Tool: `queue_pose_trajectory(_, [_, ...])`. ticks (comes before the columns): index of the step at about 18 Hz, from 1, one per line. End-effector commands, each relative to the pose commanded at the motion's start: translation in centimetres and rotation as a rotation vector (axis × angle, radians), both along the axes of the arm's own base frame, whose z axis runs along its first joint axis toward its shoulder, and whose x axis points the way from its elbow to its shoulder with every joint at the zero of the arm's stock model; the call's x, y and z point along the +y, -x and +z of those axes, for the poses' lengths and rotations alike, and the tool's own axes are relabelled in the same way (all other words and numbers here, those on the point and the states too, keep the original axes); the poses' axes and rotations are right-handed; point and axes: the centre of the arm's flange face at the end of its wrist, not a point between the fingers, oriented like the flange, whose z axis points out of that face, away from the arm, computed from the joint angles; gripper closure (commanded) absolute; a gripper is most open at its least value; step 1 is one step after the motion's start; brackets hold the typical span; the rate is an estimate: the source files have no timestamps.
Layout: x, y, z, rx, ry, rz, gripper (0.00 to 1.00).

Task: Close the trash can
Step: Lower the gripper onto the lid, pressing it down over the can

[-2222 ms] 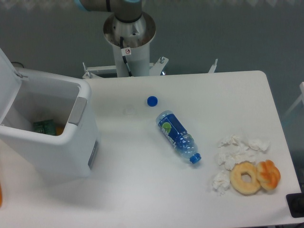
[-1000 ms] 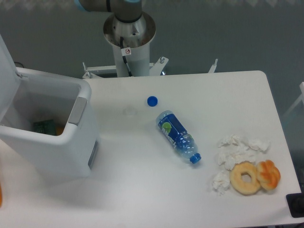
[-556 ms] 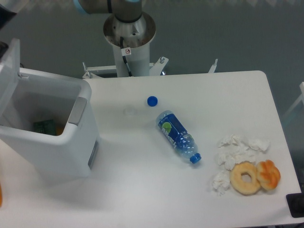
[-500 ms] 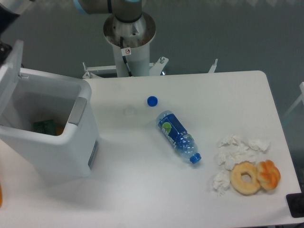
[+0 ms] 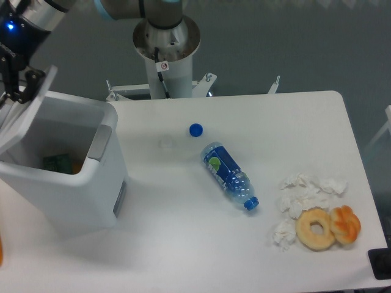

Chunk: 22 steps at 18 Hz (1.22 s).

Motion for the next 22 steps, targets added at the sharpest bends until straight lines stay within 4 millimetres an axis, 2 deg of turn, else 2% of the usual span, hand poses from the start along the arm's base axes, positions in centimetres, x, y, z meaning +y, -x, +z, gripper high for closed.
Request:
queue_pose_trajectory(4, [-0.2,1.0,-1.0,-0.01,0.016,0.018,0.0])
queue_pose_trajectory(15, [-0.5,3.6,-2.1,0.016,0.024,0.045,0.0])
queue_pose_trajectory(18, [-0.7,4.0,-3.5,0.057,0.051,0.048,0.0])
queue_pose_trajectory(22, [-0.9,4.4,-4.4,0.09,0.069,0.05,0.0])
